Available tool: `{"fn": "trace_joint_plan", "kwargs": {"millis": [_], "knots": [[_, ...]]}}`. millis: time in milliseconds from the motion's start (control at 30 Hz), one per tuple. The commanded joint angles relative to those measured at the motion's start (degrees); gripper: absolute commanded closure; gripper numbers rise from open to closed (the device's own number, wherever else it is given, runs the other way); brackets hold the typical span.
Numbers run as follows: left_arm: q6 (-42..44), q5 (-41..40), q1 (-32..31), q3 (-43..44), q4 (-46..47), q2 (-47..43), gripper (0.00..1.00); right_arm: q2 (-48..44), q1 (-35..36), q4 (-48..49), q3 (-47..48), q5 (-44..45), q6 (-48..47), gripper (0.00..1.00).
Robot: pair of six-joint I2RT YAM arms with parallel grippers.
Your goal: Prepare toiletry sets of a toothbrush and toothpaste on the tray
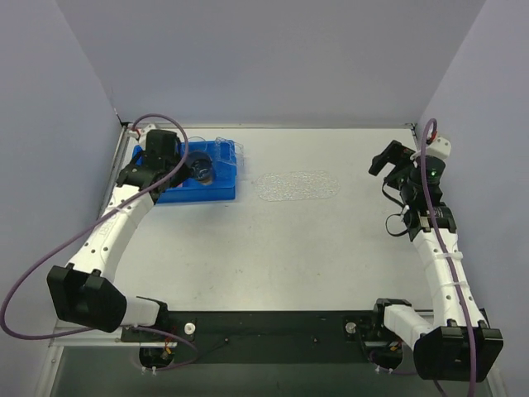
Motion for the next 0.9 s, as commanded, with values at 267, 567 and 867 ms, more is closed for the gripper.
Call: {"fn": "trace_joint_plan", "kwargs": {"millis": [267, 567, 867], "knots": [[-21.9, -13.2, -21.2, 2.9, 9.4, 3.5, 1.00, 13.2, 16.3, -17.2, 22.7, -6.0, 4.3, 0.15], [-19.9, -12.1, -28.0, 8.7, 13.3, 11.0, 1.00, 27.0, 28.5, -28.2, 35.0, -11.3, 4.8, 0.23], [-15.4, -11.8, -31.3, 12.2, 16.0, 14.1, 1.00, 34.0, 31.8, -33.3, 38.8, -13.1, 3.7, 0.27]]}}
